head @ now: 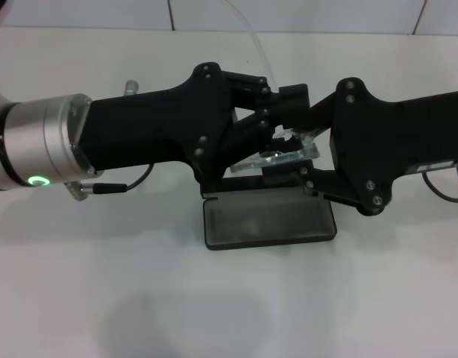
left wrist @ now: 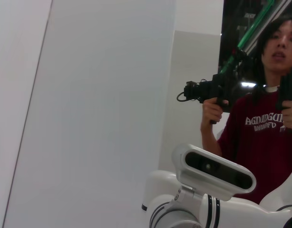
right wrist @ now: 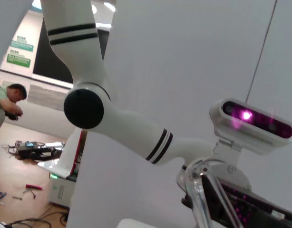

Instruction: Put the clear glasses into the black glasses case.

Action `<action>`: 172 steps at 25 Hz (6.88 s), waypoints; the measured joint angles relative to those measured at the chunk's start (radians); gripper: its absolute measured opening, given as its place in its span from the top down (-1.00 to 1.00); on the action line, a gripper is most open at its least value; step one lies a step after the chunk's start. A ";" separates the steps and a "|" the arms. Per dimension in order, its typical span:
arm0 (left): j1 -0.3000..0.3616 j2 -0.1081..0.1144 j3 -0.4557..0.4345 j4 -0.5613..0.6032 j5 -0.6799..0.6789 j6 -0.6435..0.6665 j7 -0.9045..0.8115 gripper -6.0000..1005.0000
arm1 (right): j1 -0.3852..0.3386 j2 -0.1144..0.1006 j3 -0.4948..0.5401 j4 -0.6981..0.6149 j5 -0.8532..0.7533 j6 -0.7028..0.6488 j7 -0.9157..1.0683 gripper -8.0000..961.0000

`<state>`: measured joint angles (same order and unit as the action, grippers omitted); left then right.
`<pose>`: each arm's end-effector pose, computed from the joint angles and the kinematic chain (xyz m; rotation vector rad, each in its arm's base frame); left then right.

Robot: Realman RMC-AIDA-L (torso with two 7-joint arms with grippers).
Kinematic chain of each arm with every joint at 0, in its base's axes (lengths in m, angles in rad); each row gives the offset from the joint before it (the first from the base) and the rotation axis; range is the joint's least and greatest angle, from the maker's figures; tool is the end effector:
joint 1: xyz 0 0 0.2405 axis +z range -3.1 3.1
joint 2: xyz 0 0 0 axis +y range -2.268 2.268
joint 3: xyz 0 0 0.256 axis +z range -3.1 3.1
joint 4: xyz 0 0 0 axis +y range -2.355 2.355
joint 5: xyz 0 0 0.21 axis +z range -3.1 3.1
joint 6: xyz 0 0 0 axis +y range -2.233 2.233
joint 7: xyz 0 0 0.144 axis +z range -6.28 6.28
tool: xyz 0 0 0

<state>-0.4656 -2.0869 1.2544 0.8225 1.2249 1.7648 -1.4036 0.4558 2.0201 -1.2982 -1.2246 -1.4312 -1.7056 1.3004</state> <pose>-0.1457 0.2962 0.0054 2.7060 0.1757 1.4470 0.1151 0.2984 0.0319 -2.9001 -0.5414 0.9976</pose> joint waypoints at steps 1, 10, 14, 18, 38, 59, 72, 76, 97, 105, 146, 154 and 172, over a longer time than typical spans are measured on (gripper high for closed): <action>0.002 0.000 -0.001 0.000 0.000 0.000 0.000 0.82 | 0.000 0.000 0.001 0.003 0.003 -0.003 0.000 0.75; 0.006 0.000 -0.019 0.000 -0.038 -0.003 0.011 0.82 | -0.009 0.000 0.012 0.018 0.011 -0.027 -0.012 0.75; 0.007 -0.002 -0.087 -0.002 -0.066 -0.004 0.019 0.82 | -0.018 0.001 0.012 0.018 0.015 -0.034 -0.020 0.75; 0.008 -0.003 -0.159 -0.051 -0.137 -0.011 0.040 0.82 | -0.037 0.002 0.012 0.020 0.044 -0.058 -0.050 0.75; -0.062 0.001 -0.176 -0.210 -0.135 -0.174 -0.003 0.82 | -0.014 0.003 0.006 0.031 0.101 -0.139 -0.148 0.74; -0.135 -0.001 -0.064 -0.167 -0.081 -0.002 -0.002 0.82 | 0.063 -0.001 0.057 0.239 0.102 -0.093 -0.197 0.74; -0.123 -0.002 -0.090 -0.179 -0.102 -0.026 0.024 0.82 | 0.063 0.002 0.051 0.240 0.101 -0.102 -0.198 0.74; -0.122 -0.004 -0.083 -0.176 -0.105 -0.027 0.024 0.82 | 0.063 0.002 0.050 0.240 0.101 -0.102 -0.198 0.74; -0.148 0.002 -0.040 -0.167 -0.081 0.061 0.020 0.82 | 0.061 0.003 0.057 0.241 0.103 -0.097 -0.197 0.74; -0.147 0.004 -0.039 -0.167 -0.061 0.076 0.018 0.82 | 0.064 0.003 0.057 0.254 0.103 -0.096 -0.197 0.74; 0.020 0.046 -0.335 -0.170 -0.072 0.154 0.045 0.82 | 0.047 -0.003 0.048 0.143 0.069 -0.116 -0.018 0.74; 0.106 0.097 -0.361 -0.169 -0.086 0.157 0.041 0.82 | 0.231 -0.005 0.002 -0.238 -0.387 -0.146 0.725 0.74; 0.188 0.112 -0.381 -0.167 -0.085 0.158 0.051 0.81 | 0.785 0.008 -0.429 0.241 -0.772 -0.069 1.196 0.74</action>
<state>-0.2773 -1.9753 0.8736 0.6556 1.1404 1.9230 -1.3528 1.2406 2.0282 -1.7267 -0.9835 -2.2029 -1.7741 2.4966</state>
